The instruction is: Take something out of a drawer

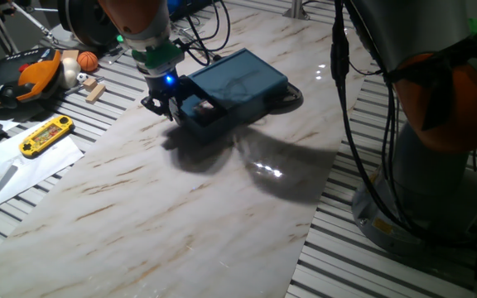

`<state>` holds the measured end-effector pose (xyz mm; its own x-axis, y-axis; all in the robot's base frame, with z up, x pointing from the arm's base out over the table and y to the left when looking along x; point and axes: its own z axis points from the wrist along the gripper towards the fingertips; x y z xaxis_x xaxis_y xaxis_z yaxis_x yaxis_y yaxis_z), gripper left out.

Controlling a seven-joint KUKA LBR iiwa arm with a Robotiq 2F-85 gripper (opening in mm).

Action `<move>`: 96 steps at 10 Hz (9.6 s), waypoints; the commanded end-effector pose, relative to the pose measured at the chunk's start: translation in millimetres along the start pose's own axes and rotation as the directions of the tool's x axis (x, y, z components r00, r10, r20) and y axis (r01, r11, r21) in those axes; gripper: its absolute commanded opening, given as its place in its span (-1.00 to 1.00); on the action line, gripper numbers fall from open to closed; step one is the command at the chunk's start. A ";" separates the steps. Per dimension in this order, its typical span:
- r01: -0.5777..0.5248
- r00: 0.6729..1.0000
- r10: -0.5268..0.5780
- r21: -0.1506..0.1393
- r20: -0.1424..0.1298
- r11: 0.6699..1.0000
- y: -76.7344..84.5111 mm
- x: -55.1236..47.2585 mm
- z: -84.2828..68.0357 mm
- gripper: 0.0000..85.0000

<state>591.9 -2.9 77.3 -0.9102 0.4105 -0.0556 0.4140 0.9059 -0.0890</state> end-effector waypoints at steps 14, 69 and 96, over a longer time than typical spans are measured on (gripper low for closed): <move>0.036 0.999 -0.036 -0.021 -0.013 0.999 -26.6 -13.4 -30.1 -0.20; 0.056 0.998 -0.056 -0.055 0.001 0.997 8.1 8.0 -7.5 -1.00; 0.086 0.996 -0.086 -0.079 -0.001 0.993 18.6 5.4 -14.2 -1.00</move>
<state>594.5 17.6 89.1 -0.9425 0.3310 -0.0471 0.3320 0.9432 -0.0149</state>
